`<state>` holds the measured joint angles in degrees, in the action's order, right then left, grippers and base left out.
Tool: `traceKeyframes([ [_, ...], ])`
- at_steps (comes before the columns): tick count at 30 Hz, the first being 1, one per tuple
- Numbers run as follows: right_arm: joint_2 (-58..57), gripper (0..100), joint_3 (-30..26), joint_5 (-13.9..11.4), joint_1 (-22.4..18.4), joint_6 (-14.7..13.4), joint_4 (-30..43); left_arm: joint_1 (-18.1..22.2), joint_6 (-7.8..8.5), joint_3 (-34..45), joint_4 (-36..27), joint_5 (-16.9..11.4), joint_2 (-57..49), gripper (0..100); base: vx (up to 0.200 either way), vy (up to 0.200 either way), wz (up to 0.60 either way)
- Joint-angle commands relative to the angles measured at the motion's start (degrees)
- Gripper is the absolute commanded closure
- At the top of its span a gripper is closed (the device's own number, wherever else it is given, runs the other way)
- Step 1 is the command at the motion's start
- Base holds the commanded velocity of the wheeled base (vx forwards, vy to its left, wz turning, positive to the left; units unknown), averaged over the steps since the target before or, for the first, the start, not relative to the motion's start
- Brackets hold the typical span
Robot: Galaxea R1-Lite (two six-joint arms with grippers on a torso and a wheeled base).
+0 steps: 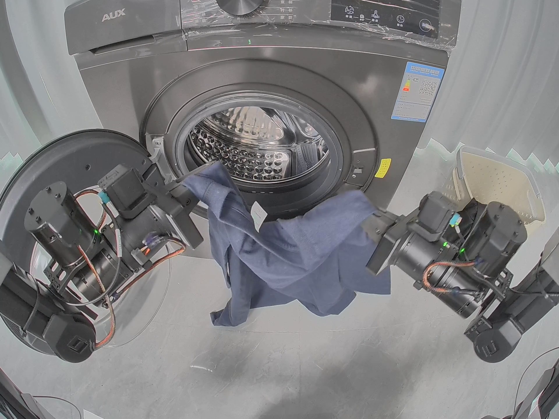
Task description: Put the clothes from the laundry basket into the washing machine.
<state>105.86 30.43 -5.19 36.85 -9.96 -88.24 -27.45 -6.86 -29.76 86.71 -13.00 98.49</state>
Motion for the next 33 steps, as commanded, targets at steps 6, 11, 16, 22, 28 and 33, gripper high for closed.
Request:
traceKeyframes([
  [6,9.63,0,-1.42,2.29,5.42,-1.11,0.08,-2.34,-0.26,-4.43,0.21,2.18,1.00,100,0.000,0.000,0.00],
  [11,14.20,0,-2.92,2.20,5.60,-0.41,0.08,-3.13,-0.34,-5.05,0.48,2.18,0.48,100,0.000,0.000,0.00],
  [16,19.91,0,1.30,2.03,5.51,-0.32,0.08,-4.10,-0.34,-4.87,0.48,2.10,-0.84,100,0.000,0.000,0.00],
  [22,26.50,0,7.72,1.94,5.51,-0.24,0.08,-5.15,-0.34,-4.61,0.56,2.10,-1.63,100,0.000,0.000,0.00],
  [28,29.93,0,14.22,0.45,4.72,0.47,0.08,-5.59,-0.26,-4.34,0.48,2.01,-2.60,100,0.000,0.000,0.00],
  [33,31.42,0,16.77,0.45,4.54,0.47,0.08,-5.86,-0.26,-4.43,0.48,2.01,-3.04,100,0.000,0.000,0.00],
])
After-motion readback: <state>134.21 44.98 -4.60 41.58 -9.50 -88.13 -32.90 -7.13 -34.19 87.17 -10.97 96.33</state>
